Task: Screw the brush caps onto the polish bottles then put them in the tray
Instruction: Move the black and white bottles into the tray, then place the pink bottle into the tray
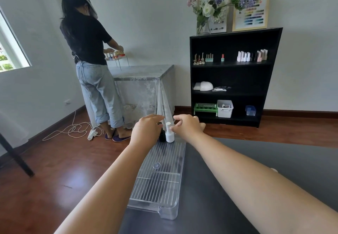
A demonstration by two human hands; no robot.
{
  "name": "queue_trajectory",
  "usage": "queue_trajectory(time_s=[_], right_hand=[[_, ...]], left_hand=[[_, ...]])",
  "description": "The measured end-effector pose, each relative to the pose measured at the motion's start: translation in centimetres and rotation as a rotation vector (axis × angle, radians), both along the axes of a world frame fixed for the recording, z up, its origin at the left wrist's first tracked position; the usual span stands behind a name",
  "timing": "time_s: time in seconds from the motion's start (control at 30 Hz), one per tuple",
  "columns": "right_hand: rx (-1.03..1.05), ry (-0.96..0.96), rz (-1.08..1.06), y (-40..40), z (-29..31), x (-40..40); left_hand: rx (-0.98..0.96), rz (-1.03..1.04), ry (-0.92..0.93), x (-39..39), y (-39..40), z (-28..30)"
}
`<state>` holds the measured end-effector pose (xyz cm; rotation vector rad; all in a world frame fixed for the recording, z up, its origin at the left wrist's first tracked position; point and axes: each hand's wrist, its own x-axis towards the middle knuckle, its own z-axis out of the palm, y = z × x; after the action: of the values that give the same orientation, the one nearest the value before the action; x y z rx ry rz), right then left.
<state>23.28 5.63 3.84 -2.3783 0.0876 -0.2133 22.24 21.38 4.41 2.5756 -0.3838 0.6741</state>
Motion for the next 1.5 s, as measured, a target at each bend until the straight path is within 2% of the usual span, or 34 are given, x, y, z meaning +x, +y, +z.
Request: queue_trajectory(time_s=[0.1, 0.17, 0.27, 0.37, 0.5, 0.73, 1.0, 1.07, 1.3, 1.4, 1.5], right_hand=[[0.107, -0.060, -0.002, -2.2, 2.5, -2.8], [0.161, -0.099, 0.018, -4.5, 4.0, -5.3], [0.162, -0.063, 0.103, -8.9, 5.3, -10.2], [-0.007, 0.037, 0.109, -13.4, 5.2, -14.6], [-0.060, 0.142, 0.066, -17.6, 3.7, -18.7], [-0.009, 0.091, 0.088, -19.0, 1.2, -22.0], [0.004, -0.058, 0.021, -18.1, -0.2, -21.5], [0.054, -0.115, 0.033, -17.4, 0.6, -20.7], [0.232, -0.367, 0.156, -10.1, 5.6, -13.9], [0.200, -0.370, 0.229, -6.1, 6.0, -10.2], [0.127, -0.292, 0.255, -3.6, 4.6, -7.0]], left_hand=[[-0.126, -0.038, -0.017, -3.6, -1.2, 0.7], [-0.186, -0.068, 0.067, -6.4, -2.0, 0.3], [-0.106, -0.095, 0.278, -9.9, -3.1, -1.3], [-0.020, -0.081, 0.456, -11.9, -3.6, -2.6], [-0.031, -0.075, 0.499, -13.1, -3.4, -3.2], [-0.089, -0.077, 0.560, -14.1, -2.2, -3.1], [-0.149, -0.062, 0.514, -14.7, -1.7, -3.2], [-0.168, -0.052, 0.498, -14.6, -0.8, -3.3], [-0.038, -0.003, 0.456, -12.9, 3.0, -4.9], [-0.013, -0.008, 0.457, -12.4, 3.2, -5.7], [0.015, -0.001, 0.440, -12.1, 3.2, -6.4]])
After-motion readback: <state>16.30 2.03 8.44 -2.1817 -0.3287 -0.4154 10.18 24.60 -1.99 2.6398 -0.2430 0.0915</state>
